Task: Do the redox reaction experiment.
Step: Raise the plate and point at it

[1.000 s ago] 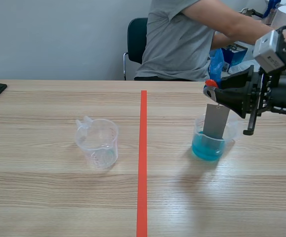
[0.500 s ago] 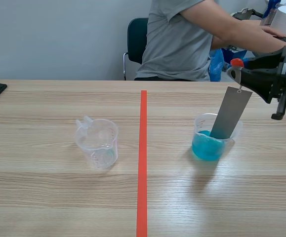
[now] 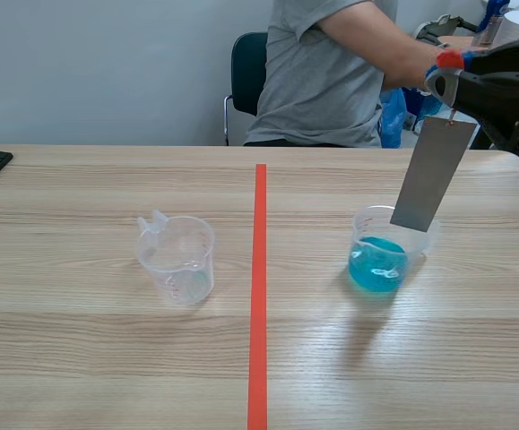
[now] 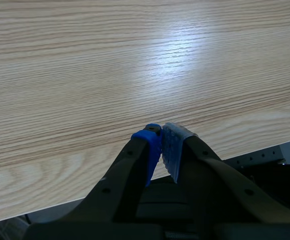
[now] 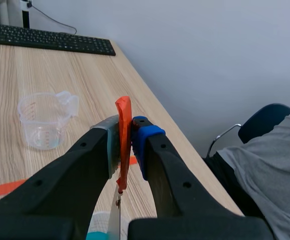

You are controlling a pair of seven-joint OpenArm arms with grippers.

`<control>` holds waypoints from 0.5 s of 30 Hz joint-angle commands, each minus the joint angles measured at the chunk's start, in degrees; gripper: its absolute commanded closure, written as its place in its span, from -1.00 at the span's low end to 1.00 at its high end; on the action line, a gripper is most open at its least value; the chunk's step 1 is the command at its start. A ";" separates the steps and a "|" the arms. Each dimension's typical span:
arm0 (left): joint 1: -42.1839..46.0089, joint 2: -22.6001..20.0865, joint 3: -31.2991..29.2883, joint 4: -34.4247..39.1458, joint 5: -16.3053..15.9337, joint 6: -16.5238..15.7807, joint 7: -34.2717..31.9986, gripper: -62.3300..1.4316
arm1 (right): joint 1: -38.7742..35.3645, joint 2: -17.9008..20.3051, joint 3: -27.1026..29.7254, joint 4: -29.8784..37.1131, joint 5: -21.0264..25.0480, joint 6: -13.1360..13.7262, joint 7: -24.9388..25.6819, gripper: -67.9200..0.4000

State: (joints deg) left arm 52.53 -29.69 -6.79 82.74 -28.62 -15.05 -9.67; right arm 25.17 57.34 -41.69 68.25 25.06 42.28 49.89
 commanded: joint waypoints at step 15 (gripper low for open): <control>0.00 0.11 0.00 0.57 -0.55 -0.28 -0.81 0.82 | 1.64 5.81 2.25 6.84 5.68 0.44 1.03 0.95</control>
State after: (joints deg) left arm 52.53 -29.69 -6.79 82.74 -28.62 -15.05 -9.67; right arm 25.17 62.13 -41.45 74.59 29.82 42.28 49.84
